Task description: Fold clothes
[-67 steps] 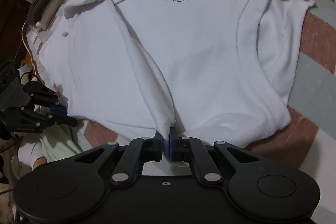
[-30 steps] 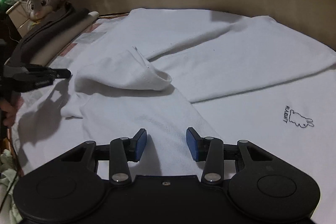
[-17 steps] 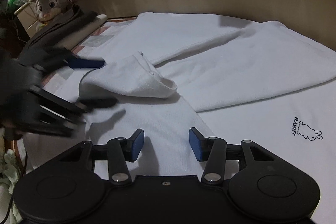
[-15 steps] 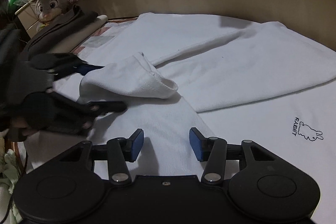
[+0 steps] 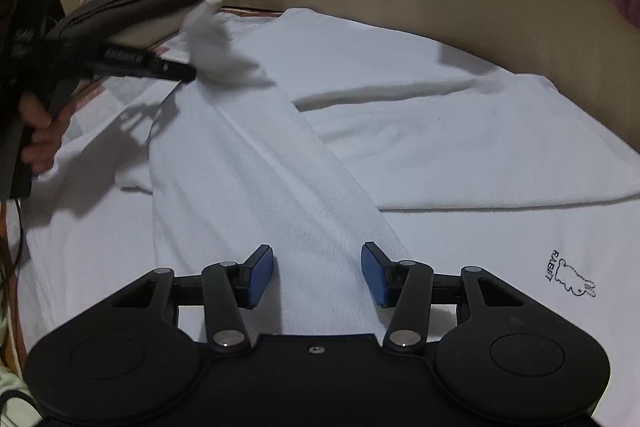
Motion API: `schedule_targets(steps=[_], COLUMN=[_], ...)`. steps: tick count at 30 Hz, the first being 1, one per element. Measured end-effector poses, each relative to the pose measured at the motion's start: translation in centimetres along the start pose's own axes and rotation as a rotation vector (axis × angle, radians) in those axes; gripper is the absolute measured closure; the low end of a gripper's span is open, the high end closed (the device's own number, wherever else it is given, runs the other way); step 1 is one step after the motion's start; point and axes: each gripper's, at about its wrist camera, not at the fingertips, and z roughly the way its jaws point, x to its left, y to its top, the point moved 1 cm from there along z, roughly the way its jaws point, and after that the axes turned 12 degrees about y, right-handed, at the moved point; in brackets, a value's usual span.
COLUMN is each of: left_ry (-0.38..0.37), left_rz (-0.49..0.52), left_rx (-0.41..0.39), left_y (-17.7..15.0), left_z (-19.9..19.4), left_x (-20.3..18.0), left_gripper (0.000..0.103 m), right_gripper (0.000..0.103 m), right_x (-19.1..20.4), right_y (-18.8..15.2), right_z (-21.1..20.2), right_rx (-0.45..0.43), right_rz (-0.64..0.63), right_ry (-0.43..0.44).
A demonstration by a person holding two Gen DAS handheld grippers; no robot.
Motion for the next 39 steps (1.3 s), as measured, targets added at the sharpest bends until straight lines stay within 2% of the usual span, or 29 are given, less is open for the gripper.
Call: schedule_targets(steps=[4,7,10,13,14,15,17,18,20,22,25,26,28,30,32,34,35,37,39], left_ry=[0.016,-0.031,-0.093,-0.135,-0.142,-0.149,-0.115,-0.109,-0.141,-0.219,-0.351,-0.391,-0.408,-0.418,-0.424,-0.388,-0.381,-0.387,-0.379], left_rz=[-0.024,-0.087,-0.132,-0.126,-0.116,-0.106,-0.025,0.020,0.074,0.084,0.133,0.164,0.223,0.285,0.390,0.470,0.476,0.425,0.341], left_rx=[-0.016,0.038,0.097,0.121,0.120,0.118,0.102,0.085,0.035,-0.014,-0.069,-0.071,-0.042,0.032,0.111,0.135,0.129,0.083,0.002], left_y=[1.0,0.9,0.2,-0.2,-0.3,-0.4,-0.5,-0.4,-0.1,0.4,0.4,0.0,-1.7,-3.9,-6.1,-7.0,-6.8,-5.3,-3.2], left_z=[-0.3,0.0,0.8,1.6,1.8,2.0,2.3,2.1,0.7,-1.6,-5.3,-6.3,-7.8,-8.5,-8.8,-8.8,-8.8,-9.0,-8.9], left_x=[1.8,2.3,2.1,1.3,0.9,0.6,-0.4,-0.9,-1.8,-2.7,-4.7,-5.7,-7.6,-9.1,-10.4,-10.9,-10.7,-9.6,-7.9], left_gripper=[0.090,0.088,0.075,0.060,0.059,0.060,0.083,0.098,0.099,0.099,0.099,0.099,0.099,0.099,0.095,0.090,0.086,0.066,0.058], right_gripper=[0.048,0.046,0.045,0.045,0.045,0.045,0.044,0.043,0.043,0.043,0.042,0.042,0.042,0.042,0.042,0.042,0.042,0.042,0.042], right_x=[0.0,0.1,0.4,0.4,0.5,0.5,0.6,0.7,0.7,0.4,-0.8,-1.3,-2.5,-3.7,-4.1,-4.7,-5.1,-5.6,-5.5], right_y=[0.0,0.0,0.0,0.1,0.1,0.1,0.2,0.2,0.5,0.9,1.8,2.1,2.2,1.9,1.4,0.9,0.7,0.4,0.3], right_z=[0.0,0.0,0.0,0.1,0.1,0.1,0.1,0.1,-0.1,-1.0,-2.5,-2.9,-3.1,-3.0,-3.1,-2.8,-2.6,-2.0,-1.2], right_rx=[0.001,0.003,0.008,0.013,0.016,0.018,0.024,0.030,0.043,0.008,-0.122,-0.161,-0.236,-0.247,-0.245,-0.230,-0.229,-0.223,-0.200], right_rz=[-0.002,-0.005,-0.012,-0.012,-0.012,-0.011,-0.013,-0.016,0.007,0.072,0.230,0.284,0.398,0.475,0.481,0.498,0.519,0.562,0.571], right_ry=[-0.003,-0.006,-0.011,-0.017,-0.020,-0.023,-0.029,-0.032,-0.036,-0.014,0.087,0.121,0.165,0.204,0.207,0.202,0.217,0.247,0.269])
